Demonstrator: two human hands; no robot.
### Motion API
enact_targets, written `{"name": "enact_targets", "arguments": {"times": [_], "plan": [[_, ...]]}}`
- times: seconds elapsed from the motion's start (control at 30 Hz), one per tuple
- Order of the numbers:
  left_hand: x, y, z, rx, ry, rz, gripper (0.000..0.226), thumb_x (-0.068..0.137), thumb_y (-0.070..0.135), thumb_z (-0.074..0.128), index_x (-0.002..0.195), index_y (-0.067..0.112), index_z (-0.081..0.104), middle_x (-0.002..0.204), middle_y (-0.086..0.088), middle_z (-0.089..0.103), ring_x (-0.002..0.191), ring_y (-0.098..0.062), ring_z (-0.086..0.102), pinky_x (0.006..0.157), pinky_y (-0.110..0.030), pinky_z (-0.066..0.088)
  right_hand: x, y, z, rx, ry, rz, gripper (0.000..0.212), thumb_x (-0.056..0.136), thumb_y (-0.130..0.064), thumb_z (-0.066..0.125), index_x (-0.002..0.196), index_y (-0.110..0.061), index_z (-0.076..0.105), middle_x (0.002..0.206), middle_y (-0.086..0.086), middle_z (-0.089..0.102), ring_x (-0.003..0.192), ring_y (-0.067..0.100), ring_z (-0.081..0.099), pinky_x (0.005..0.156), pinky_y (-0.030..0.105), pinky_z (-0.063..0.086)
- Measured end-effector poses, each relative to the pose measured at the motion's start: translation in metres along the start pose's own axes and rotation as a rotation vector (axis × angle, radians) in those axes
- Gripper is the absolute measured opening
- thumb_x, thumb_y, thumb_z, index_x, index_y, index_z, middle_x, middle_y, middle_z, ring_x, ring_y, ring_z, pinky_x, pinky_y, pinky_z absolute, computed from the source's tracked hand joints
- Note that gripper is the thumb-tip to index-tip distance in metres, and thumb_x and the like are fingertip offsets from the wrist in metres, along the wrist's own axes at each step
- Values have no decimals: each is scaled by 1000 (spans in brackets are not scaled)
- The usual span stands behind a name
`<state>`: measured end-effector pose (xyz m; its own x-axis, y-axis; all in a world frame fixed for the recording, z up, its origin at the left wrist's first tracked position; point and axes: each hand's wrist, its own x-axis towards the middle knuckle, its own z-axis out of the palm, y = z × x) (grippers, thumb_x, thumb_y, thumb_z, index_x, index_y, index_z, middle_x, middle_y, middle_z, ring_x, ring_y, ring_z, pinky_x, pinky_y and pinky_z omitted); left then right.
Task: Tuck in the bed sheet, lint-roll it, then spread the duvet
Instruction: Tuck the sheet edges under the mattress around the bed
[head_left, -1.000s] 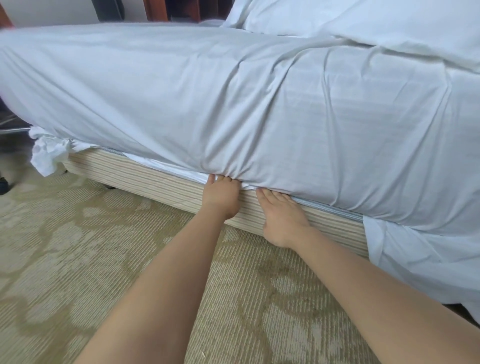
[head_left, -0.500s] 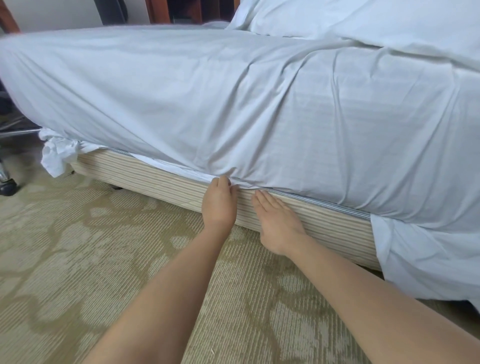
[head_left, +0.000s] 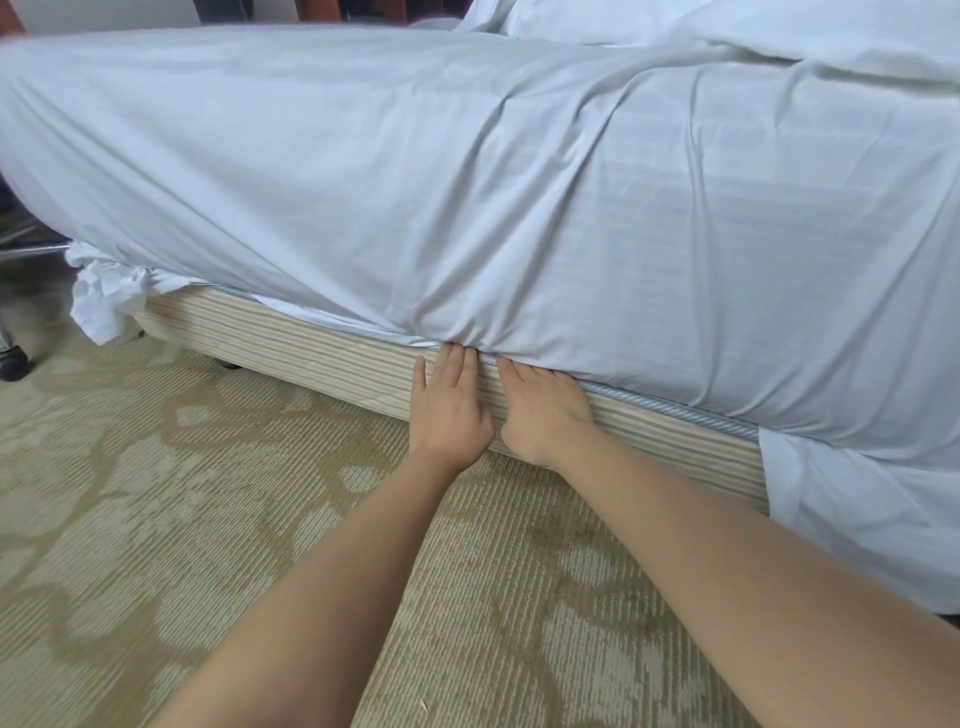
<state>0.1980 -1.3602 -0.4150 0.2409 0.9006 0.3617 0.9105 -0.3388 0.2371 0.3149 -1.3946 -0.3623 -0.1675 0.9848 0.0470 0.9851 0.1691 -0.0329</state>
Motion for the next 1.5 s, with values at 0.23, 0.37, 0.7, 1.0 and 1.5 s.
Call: {"name": "enact_targets", "arguments": {"times": [0.23,0.37,0.7,1.0,1.5], "plan": [[33,-3,-23,136,-213,1,45,77,18,50,122,13,51,132,-4,51,133,-21,36,118,-47,4,2,-1,10,-30,26,-12,77,92,-24,47,153,-10,2,160,1,9,146,16,12,117,30,7],[31,4,-28,220,-259,-11,49,80,18,49,129,12,46,136,-7,48,135,-23,33,118,-49,6,-13,1,19,-30,53,-9,81,93,-24,47,152,-9,-6,161,3,-6,148,18,-2,118,31,-6],[-1,36,-27,292,-150,156,55,84,7,41,138,5,36,136,-10,46,132,-27,34,116,-33,19,-50,28,21,-95,61,44,78,93,-20,42,153,-18,-8,161,-1,-6,148,14,-4,117,35,-10],[-13,79,-38,375,-208,390,65,89,8,41,150,2,17,152,-12,30,140,-26,25,116,-31,15,-104,85,8,-110,87,166,68,95,-16,37,153,-14,1,161,-1,2,148,14,4,118,34,-3],[-29,181,-24,320,-263,634,69,90,9,42,152,4,12,159,-10,15,146,-23,15,117,-29,12,-164,153,-1,-202,55,388,79,90,-30,53,153,-14,6,159,-2,14,145,12,14,118,39,8]]}}
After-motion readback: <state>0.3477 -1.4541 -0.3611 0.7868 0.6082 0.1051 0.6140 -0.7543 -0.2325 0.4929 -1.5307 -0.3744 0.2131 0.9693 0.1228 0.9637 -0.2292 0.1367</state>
